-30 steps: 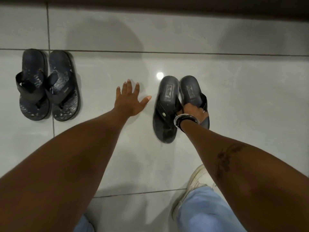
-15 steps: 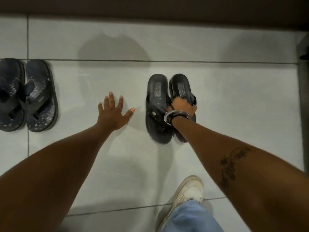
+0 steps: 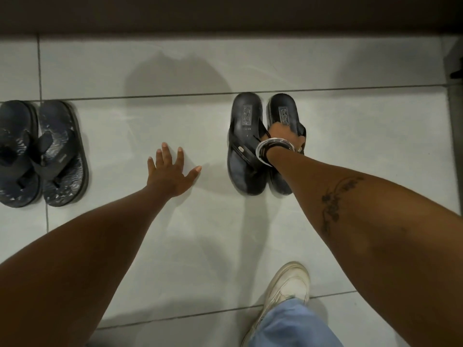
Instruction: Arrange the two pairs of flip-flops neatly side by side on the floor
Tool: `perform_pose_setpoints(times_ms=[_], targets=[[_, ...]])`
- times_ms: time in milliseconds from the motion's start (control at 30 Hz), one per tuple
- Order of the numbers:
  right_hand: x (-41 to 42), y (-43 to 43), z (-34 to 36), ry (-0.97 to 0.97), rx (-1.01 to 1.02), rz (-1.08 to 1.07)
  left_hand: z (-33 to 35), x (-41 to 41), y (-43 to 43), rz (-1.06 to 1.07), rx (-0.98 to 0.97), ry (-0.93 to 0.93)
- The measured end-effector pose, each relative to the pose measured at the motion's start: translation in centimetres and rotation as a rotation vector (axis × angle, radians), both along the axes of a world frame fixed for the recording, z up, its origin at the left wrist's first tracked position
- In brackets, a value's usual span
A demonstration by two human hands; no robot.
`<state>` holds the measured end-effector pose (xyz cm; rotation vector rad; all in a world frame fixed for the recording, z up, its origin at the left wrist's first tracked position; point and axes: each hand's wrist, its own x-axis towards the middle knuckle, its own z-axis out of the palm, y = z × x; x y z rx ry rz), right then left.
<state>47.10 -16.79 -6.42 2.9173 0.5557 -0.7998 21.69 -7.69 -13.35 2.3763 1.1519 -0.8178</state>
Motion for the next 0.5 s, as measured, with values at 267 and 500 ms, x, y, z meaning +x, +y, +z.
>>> perform_pose_setpoints(times_ms=[267,500], targets=[[-0.1,0.6,-0.7,-0.002,-0.034,0.004,0.2,0.0,0.2,0.013,-0.018,-0.013],[-0.6,0.4,-1.0,-0.050,-0.079,0.018,1.1,0.3,0.8,0.013,-0.060,0.005]])
